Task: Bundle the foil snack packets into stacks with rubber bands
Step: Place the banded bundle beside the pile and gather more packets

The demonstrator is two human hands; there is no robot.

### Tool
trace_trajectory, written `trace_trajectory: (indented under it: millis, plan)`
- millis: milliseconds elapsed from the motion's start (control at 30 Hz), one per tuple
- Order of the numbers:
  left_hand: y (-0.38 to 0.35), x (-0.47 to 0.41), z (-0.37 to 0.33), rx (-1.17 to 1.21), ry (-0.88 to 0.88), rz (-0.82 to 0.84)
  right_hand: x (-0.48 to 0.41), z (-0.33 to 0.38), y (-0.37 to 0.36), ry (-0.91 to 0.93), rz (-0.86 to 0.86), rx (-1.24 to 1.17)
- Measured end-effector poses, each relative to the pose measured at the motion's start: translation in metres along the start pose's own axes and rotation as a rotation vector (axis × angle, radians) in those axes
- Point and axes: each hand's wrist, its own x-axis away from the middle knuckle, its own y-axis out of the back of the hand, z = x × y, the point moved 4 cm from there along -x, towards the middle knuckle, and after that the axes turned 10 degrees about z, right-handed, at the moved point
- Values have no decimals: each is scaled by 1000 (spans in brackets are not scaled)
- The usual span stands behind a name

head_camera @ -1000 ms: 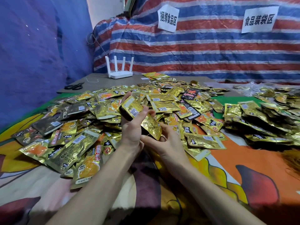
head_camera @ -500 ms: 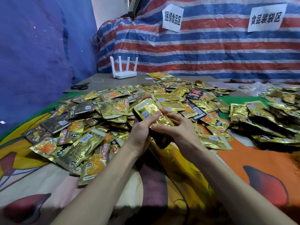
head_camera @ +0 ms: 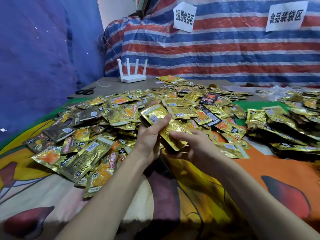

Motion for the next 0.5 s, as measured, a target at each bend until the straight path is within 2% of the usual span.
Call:
trace_trajectory:
  millis: [133, 300, 500]
  plan:
    - [3, 2, -3, -53, 105, -36, -1, -1, 9, 16, 5, 5]
    - [13, 0, 0, -164, 122, -164, 5, 0, 23, 2, -76, 109]
    - [12, -1, 8, -233, 192, -96, 26, 12, 51, -60, -265, 198]
